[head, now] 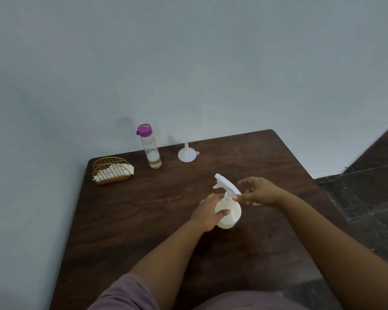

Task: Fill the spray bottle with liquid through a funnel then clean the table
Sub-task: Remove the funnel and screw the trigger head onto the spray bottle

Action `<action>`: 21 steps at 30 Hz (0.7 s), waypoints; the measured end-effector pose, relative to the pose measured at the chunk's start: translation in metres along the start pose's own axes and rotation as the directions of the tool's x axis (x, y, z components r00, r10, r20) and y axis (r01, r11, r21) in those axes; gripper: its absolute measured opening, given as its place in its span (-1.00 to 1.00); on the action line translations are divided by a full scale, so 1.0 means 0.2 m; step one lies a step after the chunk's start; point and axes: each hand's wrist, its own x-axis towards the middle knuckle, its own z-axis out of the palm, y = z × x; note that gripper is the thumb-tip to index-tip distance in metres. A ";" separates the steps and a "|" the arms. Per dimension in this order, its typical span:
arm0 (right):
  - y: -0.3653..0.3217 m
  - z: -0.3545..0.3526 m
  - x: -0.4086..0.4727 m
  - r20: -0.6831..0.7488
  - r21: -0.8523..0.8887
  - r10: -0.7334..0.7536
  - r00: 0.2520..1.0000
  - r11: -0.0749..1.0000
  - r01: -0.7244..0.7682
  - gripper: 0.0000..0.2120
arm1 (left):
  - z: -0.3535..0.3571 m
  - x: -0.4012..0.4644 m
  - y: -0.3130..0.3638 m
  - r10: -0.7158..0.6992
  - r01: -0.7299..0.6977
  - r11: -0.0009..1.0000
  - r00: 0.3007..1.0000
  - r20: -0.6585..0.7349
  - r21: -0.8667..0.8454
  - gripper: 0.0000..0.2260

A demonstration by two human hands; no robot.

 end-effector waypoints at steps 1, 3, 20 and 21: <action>0.06 0.03 0.00 0.000 0.073 -0.044 0.999 0.996 0.044 -0.45 | 0.00 0.00 0.00 0.003 -0.003 1.000 1.000 -0.007 0.001 -0.52; 0.15 0.13 0.03 -0.049 0.131 -0.173 0.984 0.975 0.178 -0.48 | 0.00 0.01 -0.01 0.005 -0.005 1.000 1.000 -0.021 -0.005 -0.54; 0.18 0.42 0.06 -0.490 0.199 -0.258 0.833 0.897 0.395 -0.67 | 0.01 0.04 -0.03 -0.009 0.008 1.000 1.000 -0.025 -0.016 -0.51; 0.17 0.41 0.06 -0.491 0.212 -0.245 0.836 0.897 0.387 -0.77 | 0.01 0.03 -0.03 -0.012 0.011 1.000 1.000 -0.022 -0.011 -0.51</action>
